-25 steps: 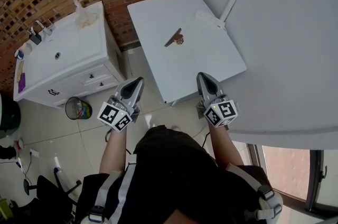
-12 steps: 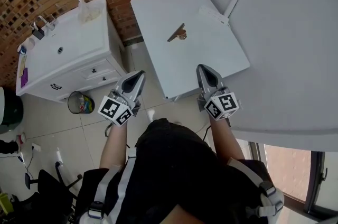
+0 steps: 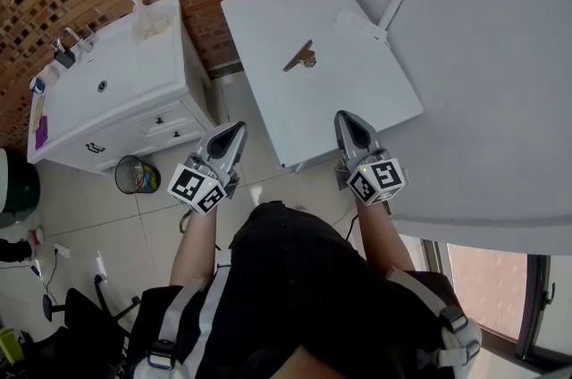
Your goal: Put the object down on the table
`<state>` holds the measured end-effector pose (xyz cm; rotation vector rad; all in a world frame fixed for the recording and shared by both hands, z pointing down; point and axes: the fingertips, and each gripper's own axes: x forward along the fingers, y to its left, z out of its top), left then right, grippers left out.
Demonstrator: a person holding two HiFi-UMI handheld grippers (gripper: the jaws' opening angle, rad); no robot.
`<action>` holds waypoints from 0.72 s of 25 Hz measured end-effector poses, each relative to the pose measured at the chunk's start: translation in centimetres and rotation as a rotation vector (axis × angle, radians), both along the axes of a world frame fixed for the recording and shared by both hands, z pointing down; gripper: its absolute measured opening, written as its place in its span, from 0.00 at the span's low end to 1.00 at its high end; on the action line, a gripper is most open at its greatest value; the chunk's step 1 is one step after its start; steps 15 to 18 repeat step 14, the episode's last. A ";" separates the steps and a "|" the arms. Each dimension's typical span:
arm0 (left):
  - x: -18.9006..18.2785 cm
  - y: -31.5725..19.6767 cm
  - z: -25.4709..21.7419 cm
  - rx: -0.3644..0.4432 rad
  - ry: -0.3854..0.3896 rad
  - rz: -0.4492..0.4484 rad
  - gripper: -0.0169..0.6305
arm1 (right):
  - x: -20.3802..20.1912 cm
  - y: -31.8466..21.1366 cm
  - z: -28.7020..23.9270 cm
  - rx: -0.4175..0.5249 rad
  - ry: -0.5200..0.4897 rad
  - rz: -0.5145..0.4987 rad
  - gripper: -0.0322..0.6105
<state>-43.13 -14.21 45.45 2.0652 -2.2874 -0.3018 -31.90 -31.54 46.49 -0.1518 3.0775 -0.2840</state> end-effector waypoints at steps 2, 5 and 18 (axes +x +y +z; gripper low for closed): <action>0.3 -0.1 0.4 -0.001 -0.004 0.012 0.03 | -0.1 0.2 0.1 -0.001 -0.001 -0.003 0.05; 0.4 -0.2 0.2 -0.007 -0.001 0.017 0.03 | -0.3 0.5 0.1 0.004 -0.002 -0.006 0.05; -1.2 0.2 -0.7 -0.017 -0.019 -0.001 0.03 | -0.6 0.1 -1.1 -0.027 -0.032 -0.001 0.05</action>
